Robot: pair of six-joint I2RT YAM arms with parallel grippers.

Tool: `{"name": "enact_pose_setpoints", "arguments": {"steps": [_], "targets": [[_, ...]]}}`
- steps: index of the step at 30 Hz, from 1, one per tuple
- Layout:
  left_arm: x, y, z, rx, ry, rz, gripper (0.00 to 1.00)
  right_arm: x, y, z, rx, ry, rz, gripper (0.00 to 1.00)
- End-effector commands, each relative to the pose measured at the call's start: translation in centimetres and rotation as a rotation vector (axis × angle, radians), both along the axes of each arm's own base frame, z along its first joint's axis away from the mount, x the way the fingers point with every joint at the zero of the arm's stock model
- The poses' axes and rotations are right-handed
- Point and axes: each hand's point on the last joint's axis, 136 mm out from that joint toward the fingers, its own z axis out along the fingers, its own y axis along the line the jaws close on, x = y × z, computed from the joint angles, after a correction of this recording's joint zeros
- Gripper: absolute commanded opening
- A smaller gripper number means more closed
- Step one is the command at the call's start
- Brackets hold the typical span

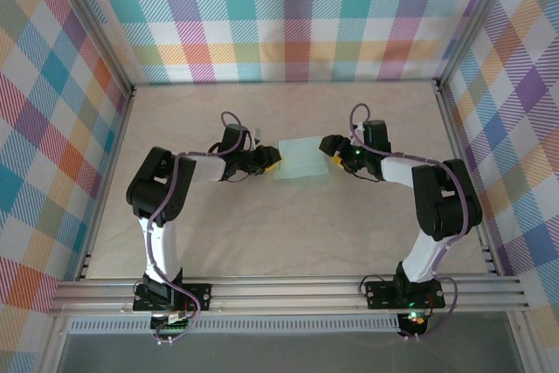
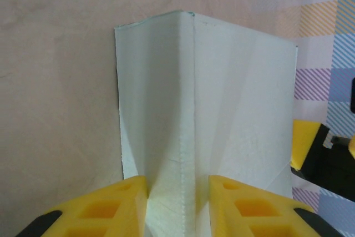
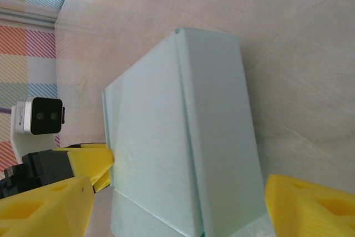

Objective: Fold the paper box

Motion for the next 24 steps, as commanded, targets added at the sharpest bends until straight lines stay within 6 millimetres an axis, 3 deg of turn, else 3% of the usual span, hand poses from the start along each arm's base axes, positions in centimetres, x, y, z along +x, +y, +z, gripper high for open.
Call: {"name": "enact_pose_setpoints", "arguments": {"steps": [1,10,24], "targets": [[-0.8,1.3,-2.0,0.005,0.076,0.023,0.32,0.1,0.1,-0.7,0.034,0.022,0.006,0.81],[-0.8,1.9,-2.7,-0.043,0.101,0.02,0.31,0.1,1.7,-2.0,0.158,0.096,0.054,0.78],[-0.8,2.7,-3.4,-0.078,0.121,0.029,0.27,0.0,2.3,-0.7,0.211,0.124,0.086,0.76]]}}
